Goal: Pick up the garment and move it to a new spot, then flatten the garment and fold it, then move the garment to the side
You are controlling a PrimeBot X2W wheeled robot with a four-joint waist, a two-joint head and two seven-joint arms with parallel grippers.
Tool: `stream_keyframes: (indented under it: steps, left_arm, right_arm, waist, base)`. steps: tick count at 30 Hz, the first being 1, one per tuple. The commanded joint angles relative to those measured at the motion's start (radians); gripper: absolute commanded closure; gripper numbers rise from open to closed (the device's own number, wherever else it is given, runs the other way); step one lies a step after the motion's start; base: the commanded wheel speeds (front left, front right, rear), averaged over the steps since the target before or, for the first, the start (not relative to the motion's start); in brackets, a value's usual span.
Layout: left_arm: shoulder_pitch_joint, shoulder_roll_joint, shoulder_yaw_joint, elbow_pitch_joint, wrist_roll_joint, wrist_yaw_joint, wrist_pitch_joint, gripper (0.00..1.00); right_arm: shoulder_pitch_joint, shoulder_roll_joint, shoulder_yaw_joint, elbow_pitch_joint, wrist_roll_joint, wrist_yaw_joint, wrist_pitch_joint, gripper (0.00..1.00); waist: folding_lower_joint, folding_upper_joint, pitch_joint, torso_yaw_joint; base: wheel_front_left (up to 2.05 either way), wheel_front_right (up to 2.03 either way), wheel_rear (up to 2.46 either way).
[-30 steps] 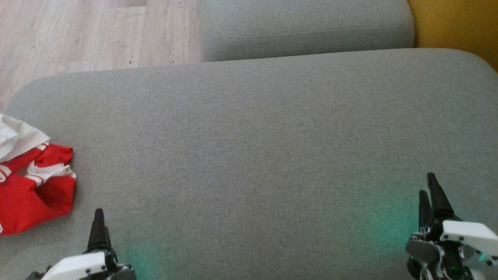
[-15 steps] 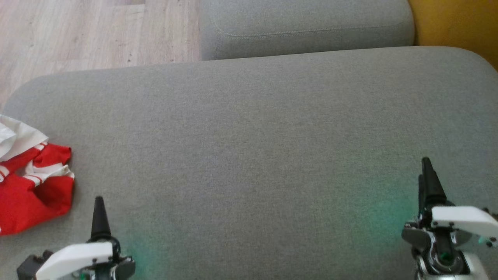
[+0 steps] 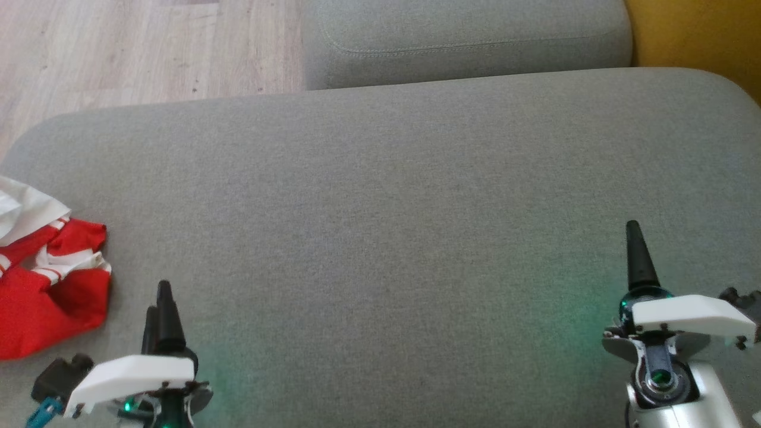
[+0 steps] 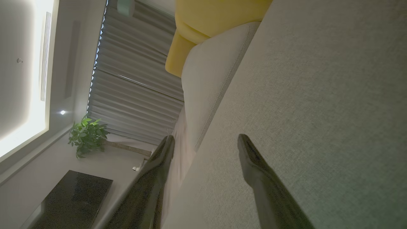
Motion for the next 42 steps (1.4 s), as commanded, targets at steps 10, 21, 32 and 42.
stream_keyframes:
  steps: [10,21,32,42]
  left_arm:
    - [-0.071,0.024,-0.011,-0.014,0.172,0.001,-0.035,0.00]
    - [-0.090,0.031,-0.046,-0.003,0.327,0.003,-0.068,0.00]
    - [-0.090,0.038,-0.068,0.019,0.467,0.019,-0.100,0.00]
    - [-0.099,0.049,-0.101,0.052,0.588,0.030,-0.127,0.00]
  right_arm:
    - [-0.076,-0.024,0.040,-0.011,-0.150,0.003,-0.037,0.00]
    - [-0.102,-0.012,0.069,0.001,-0.309,0.004,-0.069,0.00]
    - [-0.122,-0.010,0.088,0.050,-0.492,0.005,-0.102,0.00]
    - [-0.138,-0.009,0.097,0.094,-0.635,0.005,-0.128,0.00]
  waist:
    - [0.0000,0.0000,0.002,0.000]
    - [0.0000,0.0000,0.005,-0.004]
    - [0.0000,0.0000,0.004,-0.008]
    - [0.0000,0.0000,0.001,-0.009]
  base:
    - [0.00,0.00,0.00]
    - [0.00,0.00,0.00]
    - [0.00,0.00,0.00]
    - [0.00,0.00,0.00]
